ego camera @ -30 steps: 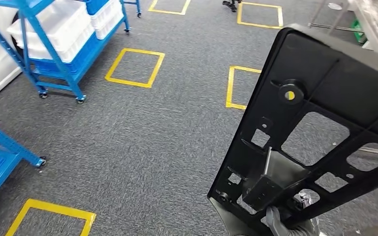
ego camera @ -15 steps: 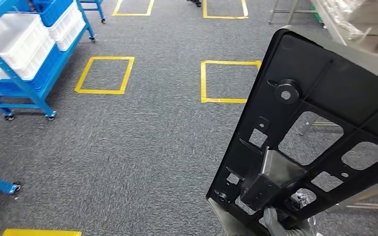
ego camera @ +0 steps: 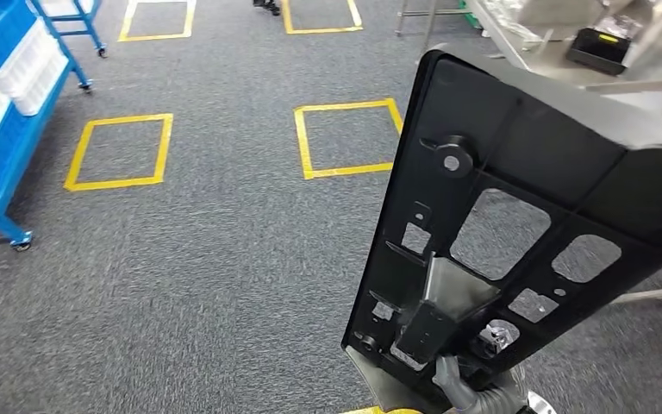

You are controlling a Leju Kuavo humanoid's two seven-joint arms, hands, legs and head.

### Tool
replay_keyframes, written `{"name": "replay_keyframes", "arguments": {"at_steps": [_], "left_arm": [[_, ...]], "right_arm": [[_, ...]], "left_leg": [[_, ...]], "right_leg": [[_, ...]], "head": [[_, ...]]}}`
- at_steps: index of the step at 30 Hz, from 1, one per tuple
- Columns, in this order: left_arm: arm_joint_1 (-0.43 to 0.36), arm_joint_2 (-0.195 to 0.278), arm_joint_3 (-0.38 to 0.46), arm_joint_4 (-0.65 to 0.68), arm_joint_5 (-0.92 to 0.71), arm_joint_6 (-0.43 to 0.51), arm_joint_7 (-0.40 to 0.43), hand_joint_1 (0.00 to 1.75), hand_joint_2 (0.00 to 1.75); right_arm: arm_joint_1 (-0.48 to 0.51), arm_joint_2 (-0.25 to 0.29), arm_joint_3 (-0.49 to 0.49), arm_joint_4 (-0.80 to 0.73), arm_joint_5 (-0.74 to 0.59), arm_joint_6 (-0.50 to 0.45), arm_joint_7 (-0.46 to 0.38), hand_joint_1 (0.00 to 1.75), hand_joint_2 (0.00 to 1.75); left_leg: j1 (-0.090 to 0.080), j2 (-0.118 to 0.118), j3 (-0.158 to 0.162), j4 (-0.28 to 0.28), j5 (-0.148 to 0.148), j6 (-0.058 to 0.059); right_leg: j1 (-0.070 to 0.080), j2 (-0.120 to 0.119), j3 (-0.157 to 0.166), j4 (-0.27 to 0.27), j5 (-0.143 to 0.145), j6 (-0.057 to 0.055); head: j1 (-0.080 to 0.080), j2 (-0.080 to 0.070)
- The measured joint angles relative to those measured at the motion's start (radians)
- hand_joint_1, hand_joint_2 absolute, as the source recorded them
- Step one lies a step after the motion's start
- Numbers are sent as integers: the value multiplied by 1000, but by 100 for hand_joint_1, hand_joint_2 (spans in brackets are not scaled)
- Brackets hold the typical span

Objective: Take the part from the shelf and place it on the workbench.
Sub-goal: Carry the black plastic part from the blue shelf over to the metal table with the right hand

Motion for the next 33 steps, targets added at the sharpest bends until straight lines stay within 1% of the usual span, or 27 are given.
{"name": "replay_keyframes", "arguments": {"at_steps": [1,2,3,5,6,8,9,11,12,14,15,16,17,18,20,21,22,23,24,25,26,28,29,30,31,32,33], "left_arm": [[0,0,0,0,0,-2,1,0,175],[0,1,0,0,0,-3,2,0,175],[0,0,0,0,1,-3,0,0,175],[0,-1,1,0,2,-4,-4,0,175],[-1,-2,1,0,3,-3,-7,0,175],[-5,-5,1,0,2,-1,-11,0,175],[-8,-6,1,0,2,-1,-12,0,175],[-9,-8,1,0,1,0,-14,0,175],[-8,-9,1,0,1,-1,-16,0,175],[-6,-13,1,0,-2,-6,-22,0,175],[-5,-15,1,0,-6,-10,-24,0,175],[-5,-17,1,0,-9,-14,-26,0,175],[-6,-18,1,0,-13,-17,-27,0,175],[-8,-20,0,0,-17,-19,-27,0,175],[-11,-23,-1,0,-24,-22,-27,0,175],[-12,-25,-2,0,-27,-23,-26,0,175],[-13,-28,-3,0,-30,-24,-26,0,175],[-14,-31,-4,0,-32,-24,-25,0,175],[-14,-33,-5,0,-33,-24,-24,0,175],[-14,-36,-6,0,-33,-24,-23,0,175],[-13,-38,-6,0,-33,-23,-21,0,175],[-9,-41,-6,0,-32,-21,-18,0,175],[-7,-41,-6,0,-30,-20,-13,0,175],[-6,-41,-6,0,-26,-19,-6,0,175],[-5,-41,-5,0,-20,-18,1,0,175],[-5,-41,-4,0,-13,-16,7,0,175],[-5,-41,-3,0,-5,-14,11,0,175]], "right_arm": [[0,0,2,2,1,0,1,175,175],[0,0,3,3,2,0,2,175,175],[0,0,4,3,3,0,3,175,175],[-3,0,5,3,3,2,3,175,175],[-4,0,5,2,3,3,3,175,175],[-6,-1,6,1,4,5,4,175,175],[-6,-2,6,0,5,5,5,175,175],[-10,-3,6,-2,6,6,5,175,175],[-13,-4,7,-3,9,6,5,175,175],[-16,-4,9,-7,21,3,9,175,175],[-16,-4,10,-11,29,1,13,175,175],[-16,-5,11,-16,36,-2,18,175,175],[-16,-5,13,-21,40,-3,22,175,175],[-16,-5,14,-27,43,-5,26,175,175],[-15,-5,18,-38,47,-11,33,175,175],[-14,-6,19,-43,47,-15,38,175,175],[-11,-7,20,-47,46,-19,42,175,175],[-7,-8,20,-51,43,-22,46,175,175],[-1,-11,20,-55,40,-25,49,175,175],[3,-14,20,-58,36,-26,51,175,175],[6,-17,20,-60,32,-28,53,175,175],[8,-23,20,-62,24,-28,54,175,175],[8,-26,20,-62,19,-25,55,175,175],[8,-29,20,-62,13,-21,55,175,175],[6,-32,20,-62,7,-15,55,175,175],[3,-36,20,-60,1,-8,56,175,175],[-2,-40,20,-59,-4,-1,57,175,175]], "left_leg": [[0,13,1,0,-1,-1],[0,24,2,1,-4,-3],[-1,34,5,3,-7,-6],[-5,50,10,7,-15,-16],[-7,58,12,8,-18,-21],[-9,75,17,9,-22,-31],[-7,70,18,14,-29,-36],[-3,31,-2,70,-68,-45],[-1,3,-29,130,-101,-48],[0,-21,-98,272,-158,-49],[0,-24,-121,312,-163,-48],[-1,-25,-126,313,-147,-45],[-1,-29,-112,272,-113,-42],[-1,-41,-83,201,-68,-37],[-1,-82,-31,72,-15,-28],[-1,-98,-17,38,-6,-26],[-3,-103,-13,28,-9,-23],[-3,-95,-12,24,-7,-19],[-2,-84,-11,20,-3,-13],[-1,-72,-10,14,1,-6],[1,-59,-9,8,5,0],[-1,-34,-9,3,8,7],[-3,-19,-10,4,7,8],[-4,-6,-11,4,7,8],[-4,8,-11,4,5,8],[-5,21,-10,5,4,7],[-4,32,-8,5,2,5]], "right_leg": [[-1,-4,10,-14,16,1],[-2,-12,42,-67,46,1],[-1,-30,86,-144,78,-1],[6,-63,152,-262,111,-11],[10,-70,163,-285,113,-17],[12,-51,162,-289,112,-27],[11,-40,162,-291,113,-32],[6,-20,165,-296,117,-43],[6,-11,165,-296,118,-47],[8,12,164,-296,118,-52],[10,26,165,-295,118,-53],[11,40,166,-294,118,-53],[12,53,168,-293,118,-52],[12,66,170,-293,117,-52],[12,89,169,-291,118,-46],[10,99,166,-290,119,-41],[8,109,162,-290,121,-34],[6,119,158,-291,124,-27],[5,119,155,-289,124,-21],[6,103,149,-279,116,-17],[8,77,135,-251,96,-13],[9,21,80,-135,32,-8],[7,9,47,-67,3,-5],[4,5,24,-20,-10,-1],[1,2,19,-10,-3,1],[-1,-4,35,-40,21,3],[-2,-16,71,-106,56,4]], "head": [[0,0],[0,0],[0,0],[0,0],[0,0],[0,0],[0,0],[0,0],[0,0],[0,0],[0,0],[0,0],[0,0],[0,0],[0,0],[0,0],[0,0],[0,0],[0,0],[0,0],[0,0],[0,0],[0,0],[0,0],[0,0],[0,0],[0,0]]}}
